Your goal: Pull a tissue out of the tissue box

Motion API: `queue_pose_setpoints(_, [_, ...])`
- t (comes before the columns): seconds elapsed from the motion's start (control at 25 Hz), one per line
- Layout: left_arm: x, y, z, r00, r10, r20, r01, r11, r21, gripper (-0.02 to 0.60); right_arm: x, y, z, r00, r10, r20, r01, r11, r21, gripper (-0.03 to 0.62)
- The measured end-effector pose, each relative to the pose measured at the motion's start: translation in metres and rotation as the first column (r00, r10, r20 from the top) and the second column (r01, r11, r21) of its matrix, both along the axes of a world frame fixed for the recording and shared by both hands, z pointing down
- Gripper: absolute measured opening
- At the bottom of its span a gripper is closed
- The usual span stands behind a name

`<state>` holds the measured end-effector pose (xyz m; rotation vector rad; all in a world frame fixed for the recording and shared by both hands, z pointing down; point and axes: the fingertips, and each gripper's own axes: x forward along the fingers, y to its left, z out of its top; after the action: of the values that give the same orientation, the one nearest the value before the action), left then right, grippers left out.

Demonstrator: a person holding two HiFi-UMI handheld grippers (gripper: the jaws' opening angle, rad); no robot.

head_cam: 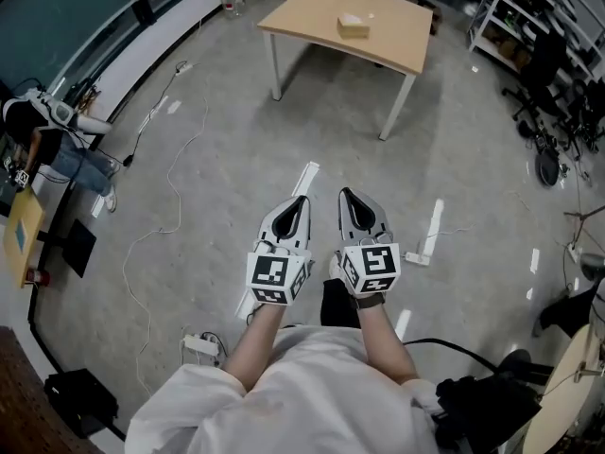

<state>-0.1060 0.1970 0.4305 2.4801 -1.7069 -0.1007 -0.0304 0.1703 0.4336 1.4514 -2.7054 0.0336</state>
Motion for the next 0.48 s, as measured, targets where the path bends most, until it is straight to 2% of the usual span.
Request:
queue_pose_setpoints(0.12, [0.015, -0.067, -0.012, 1.000, 0.002, 0.022, -0.002, 1.000, 0.018, 0.002, 0.003, -0.064, -0.018, 0.999, -0.046, 0.013, 0.045, 0.998, 0.036, 0.005])
queue_pose_setpoints(0.2, [0.030, -0.110, -0.034, 0.999, 0.000, 0.039, -0.003, 0.998, 0.059, 0.002, 0.015, -0.107, -0.042, 0.998, -0.069, 0.012, 0.068, 0.993, 0.092, 0.005])
queue_pose_setpoints(0.36, [0.061, -0.184, -0.066, 0.999, -0.003, 0.047, -0.003, 0.991, 0.133, 0.002, 0.064, -0.184, -0.086, 0.997, -0.020, 0.074, 0.004, 0.978, 0.208, 0.005])
queue_pose_setpoints(0.48, [0.079, -0.227, -0.074, 0.999, 0.003, 0.040, -0.009, 0.986, 0.166, 0.002, 0.089, -0.225, -0.094, 0.992, -0.022, 0.122, -0.006, 0.973, 0.230, 0.005])
